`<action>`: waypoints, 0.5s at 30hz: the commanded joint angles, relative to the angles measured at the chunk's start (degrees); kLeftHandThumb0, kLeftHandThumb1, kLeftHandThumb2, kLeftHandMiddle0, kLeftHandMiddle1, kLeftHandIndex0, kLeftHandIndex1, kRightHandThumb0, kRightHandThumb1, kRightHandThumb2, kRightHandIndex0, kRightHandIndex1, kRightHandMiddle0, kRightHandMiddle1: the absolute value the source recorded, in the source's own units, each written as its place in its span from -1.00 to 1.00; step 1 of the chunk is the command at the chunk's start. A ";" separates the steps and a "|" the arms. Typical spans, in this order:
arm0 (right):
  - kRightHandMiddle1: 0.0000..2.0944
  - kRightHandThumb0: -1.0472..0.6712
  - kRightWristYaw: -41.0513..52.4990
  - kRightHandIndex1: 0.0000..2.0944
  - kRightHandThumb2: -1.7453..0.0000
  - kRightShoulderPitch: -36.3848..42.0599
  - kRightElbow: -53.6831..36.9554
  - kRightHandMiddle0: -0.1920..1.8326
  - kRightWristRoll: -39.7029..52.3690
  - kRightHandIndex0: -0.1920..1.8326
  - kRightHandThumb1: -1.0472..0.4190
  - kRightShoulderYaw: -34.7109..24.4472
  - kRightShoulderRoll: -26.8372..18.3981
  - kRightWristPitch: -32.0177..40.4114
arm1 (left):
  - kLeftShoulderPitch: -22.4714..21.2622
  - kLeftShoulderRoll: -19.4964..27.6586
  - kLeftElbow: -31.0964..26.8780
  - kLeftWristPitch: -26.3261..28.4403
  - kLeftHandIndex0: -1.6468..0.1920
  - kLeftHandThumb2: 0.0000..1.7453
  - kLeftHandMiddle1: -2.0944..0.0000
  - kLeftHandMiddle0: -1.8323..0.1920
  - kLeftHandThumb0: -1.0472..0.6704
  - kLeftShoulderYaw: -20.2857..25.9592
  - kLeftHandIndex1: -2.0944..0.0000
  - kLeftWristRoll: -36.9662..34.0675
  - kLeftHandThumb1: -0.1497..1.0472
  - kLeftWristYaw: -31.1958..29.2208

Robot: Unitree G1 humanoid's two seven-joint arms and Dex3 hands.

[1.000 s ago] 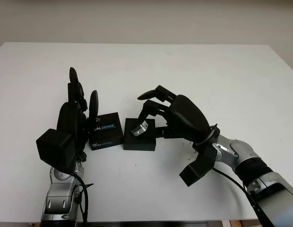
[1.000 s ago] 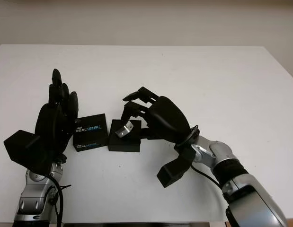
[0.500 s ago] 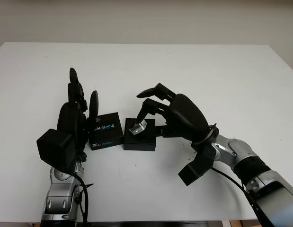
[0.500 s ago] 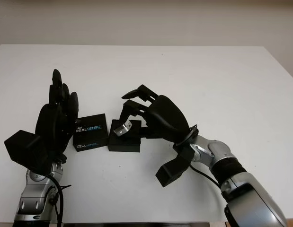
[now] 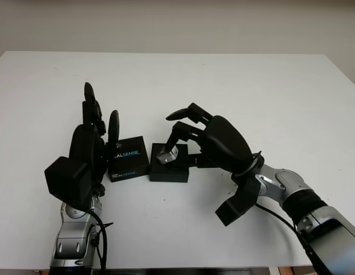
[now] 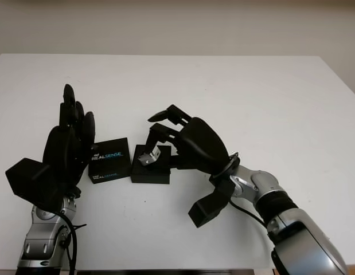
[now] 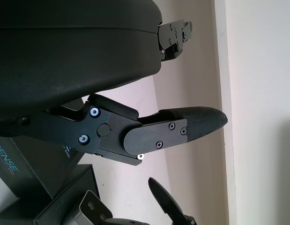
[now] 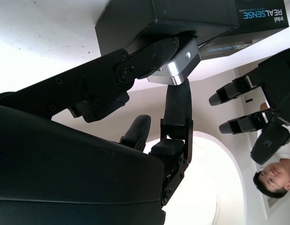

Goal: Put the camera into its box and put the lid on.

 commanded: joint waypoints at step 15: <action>0.32 -0.17 0.29 -0.08 0.94 -1.76 1.62 -0.29 0.20 -0.64 -0.77 0.95 0.57 0.22 | -0.21 -0.48 0.25 -0.68 1.00 -0.34 1.00 1.00 -0.63 -0.46 1.00 0.38 1.00 0.60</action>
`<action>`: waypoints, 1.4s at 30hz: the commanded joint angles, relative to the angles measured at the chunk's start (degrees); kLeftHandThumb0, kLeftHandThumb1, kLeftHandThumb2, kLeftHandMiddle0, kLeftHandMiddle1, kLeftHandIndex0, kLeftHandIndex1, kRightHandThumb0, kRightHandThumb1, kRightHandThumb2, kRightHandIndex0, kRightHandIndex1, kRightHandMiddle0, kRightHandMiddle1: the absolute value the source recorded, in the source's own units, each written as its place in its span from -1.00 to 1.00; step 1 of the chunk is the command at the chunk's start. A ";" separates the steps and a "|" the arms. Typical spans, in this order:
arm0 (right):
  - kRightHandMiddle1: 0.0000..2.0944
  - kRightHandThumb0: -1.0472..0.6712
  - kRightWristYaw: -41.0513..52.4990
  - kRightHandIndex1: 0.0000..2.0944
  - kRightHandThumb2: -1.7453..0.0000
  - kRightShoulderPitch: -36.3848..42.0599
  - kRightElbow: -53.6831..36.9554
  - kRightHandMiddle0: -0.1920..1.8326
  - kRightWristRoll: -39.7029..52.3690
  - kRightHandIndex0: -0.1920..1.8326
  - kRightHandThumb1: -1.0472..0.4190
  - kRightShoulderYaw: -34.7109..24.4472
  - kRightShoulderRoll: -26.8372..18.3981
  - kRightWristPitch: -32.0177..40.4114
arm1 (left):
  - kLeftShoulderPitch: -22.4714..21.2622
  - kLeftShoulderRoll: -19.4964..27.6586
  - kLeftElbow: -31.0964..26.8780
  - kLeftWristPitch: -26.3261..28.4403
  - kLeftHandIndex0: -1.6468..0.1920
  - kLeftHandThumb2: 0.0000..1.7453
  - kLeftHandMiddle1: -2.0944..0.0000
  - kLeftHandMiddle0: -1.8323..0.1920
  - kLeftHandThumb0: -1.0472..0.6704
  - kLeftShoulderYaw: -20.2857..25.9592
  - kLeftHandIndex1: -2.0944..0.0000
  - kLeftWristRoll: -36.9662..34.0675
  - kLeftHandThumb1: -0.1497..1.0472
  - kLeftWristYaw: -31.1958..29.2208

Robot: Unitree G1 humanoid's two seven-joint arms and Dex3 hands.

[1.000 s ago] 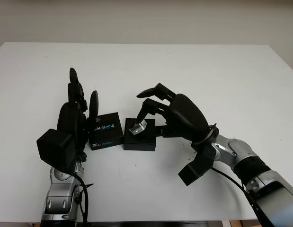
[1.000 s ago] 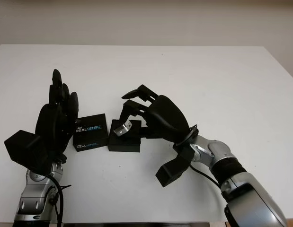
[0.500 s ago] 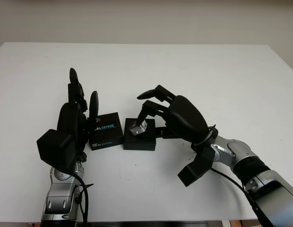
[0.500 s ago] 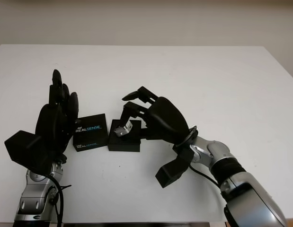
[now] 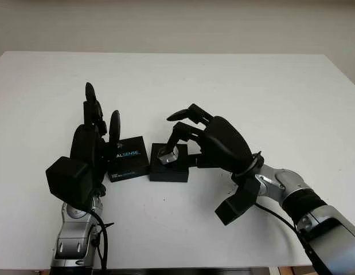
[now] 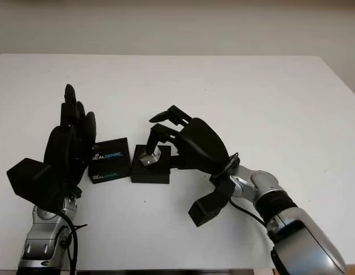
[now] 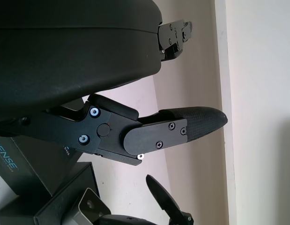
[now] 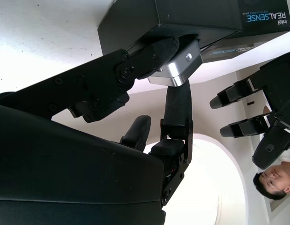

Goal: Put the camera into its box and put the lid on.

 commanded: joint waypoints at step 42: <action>-0.90 0.04 57.54 -1.00 0.92 9.38 -42.11 -0.84 13.33 -1.00 -0.97 -11.95 -14.46 20.59 | -0.16 -1.46 0.11 -1.40 1.00 -0.35 1.00 1.00 -0.60 -0.13 1.00 1.38 1.00 1.86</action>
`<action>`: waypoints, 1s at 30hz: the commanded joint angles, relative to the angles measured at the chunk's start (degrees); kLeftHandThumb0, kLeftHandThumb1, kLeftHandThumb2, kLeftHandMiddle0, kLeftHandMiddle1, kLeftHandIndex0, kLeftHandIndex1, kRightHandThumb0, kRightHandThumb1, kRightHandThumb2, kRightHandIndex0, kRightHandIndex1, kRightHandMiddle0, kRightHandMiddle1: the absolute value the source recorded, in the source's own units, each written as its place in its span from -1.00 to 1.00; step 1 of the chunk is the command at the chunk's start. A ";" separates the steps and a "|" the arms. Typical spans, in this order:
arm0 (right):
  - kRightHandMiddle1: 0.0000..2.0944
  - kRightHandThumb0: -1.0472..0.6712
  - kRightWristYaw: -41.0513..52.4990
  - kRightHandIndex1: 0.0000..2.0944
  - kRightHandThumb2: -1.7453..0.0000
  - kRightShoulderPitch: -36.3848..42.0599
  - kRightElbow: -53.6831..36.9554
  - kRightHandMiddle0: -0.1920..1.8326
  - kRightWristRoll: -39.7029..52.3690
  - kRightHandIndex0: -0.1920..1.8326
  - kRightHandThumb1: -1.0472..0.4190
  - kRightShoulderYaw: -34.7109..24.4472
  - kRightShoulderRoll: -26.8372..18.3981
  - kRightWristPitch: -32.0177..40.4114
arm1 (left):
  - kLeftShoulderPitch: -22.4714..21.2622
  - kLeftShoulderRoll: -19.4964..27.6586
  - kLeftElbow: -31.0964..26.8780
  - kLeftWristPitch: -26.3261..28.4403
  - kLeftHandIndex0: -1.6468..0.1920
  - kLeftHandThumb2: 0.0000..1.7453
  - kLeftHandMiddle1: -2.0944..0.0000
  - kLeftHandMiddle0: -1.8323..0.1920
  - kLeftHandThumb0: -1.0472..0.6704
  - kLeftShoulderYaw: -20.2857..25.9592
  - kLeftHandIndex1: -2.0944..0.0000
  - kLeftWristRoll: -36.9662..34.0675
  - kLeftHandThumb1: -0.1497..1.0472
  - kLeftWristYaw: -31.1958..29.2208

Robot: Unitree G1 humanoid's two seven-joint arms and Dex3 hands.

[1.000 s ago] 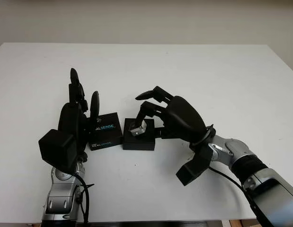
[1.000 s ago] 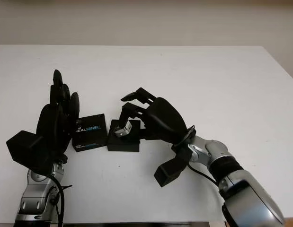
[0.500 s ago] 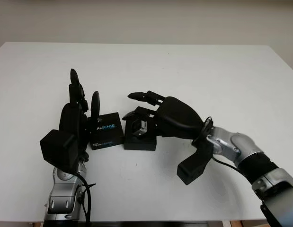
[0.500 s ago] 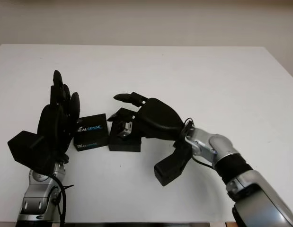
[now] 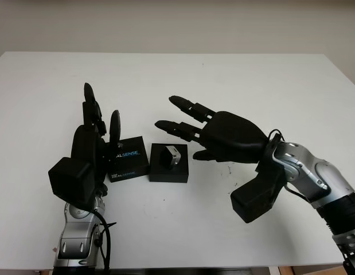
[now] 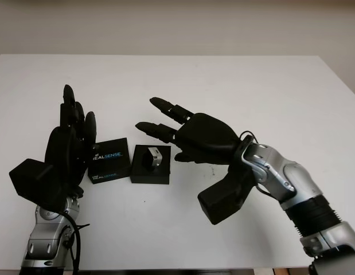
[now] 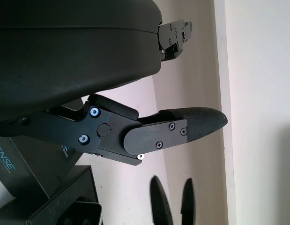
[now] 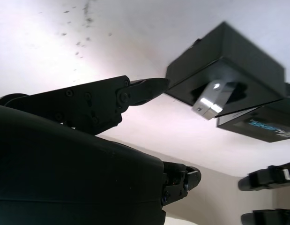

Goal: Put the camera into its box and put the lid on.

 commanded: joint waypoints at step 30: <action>-0.53 -0.54 16.83 -0.88 0.93 -5.49 13.13 -0.53 28.75 -0.63 -0.68 -7.14 13.84 24.33 | -0.19 -0.31 -0.25 -0.98 1.00 -0.33 1.00 1.00 -0.58 -0.42 1.00 -0.18 1.00 0.05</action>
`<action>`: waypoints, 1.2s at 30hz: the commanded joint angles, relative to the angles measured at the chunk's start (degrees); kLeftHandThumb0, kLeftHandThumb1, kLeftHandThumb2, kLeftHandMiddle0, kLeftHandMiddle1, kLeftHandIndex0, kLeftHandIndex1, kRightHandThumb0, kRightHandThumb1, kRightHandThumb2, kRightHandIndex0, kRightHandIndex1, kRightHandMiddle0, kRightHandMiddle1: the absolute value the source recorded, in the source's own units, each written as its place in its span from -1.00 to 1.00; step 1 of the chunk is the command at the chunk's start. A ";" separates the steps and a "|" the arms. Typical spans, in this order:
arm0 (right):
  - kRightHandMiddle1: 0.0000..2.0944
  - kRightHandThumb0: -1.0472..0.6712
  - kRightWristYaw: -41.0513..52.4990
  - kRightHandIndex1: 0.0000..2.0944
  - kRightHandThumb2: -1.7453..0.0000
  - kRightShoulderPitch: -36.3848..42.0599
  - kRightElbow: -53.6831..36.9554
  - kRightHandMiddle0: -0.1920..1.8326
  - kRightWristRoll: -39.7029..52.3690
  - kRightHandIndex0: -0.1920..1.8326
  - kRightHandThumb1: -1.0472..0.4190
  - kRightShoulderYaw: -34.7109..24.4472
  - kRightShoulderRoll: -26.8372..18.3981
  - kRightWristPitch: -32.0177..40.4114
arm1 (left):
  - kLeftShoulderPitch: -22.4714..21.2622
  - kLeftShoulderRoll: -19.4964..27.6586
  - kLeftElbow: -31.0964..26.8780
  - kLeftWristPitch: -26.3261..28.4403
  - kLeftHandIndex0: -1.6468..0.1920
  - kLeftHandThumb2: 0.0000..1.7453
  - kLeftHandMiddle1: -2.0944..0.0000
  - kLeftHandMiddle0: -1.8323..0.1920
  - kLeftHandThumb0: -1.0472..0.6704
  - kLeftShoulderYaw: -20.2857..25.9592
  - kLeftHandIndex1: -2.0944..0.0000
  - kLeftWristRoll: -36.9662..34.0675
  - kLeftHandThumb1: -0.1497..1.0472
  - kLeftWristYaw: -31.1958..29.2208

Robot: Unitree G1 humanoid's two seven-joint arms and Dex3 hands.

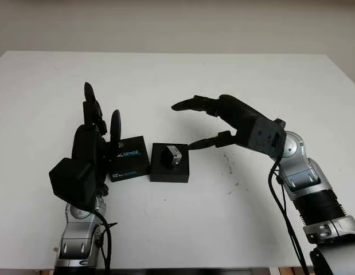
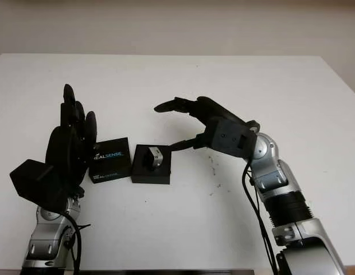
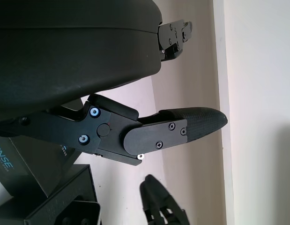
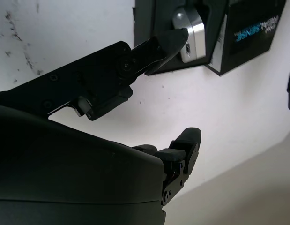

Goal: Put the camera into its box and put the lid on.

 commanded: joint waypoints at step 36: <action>-0.03 -0.51 1.43 -0.94 0.94 3.28 3.22 -0.68 4.96 -0.62 -0.70 0.24 4.17 -6.92 | -0.15 -0.30 -0.21 -0.10 1.00 -0.33 1.00 1.00 -0.60 -0.08 1.00 0.80 1.00 0.45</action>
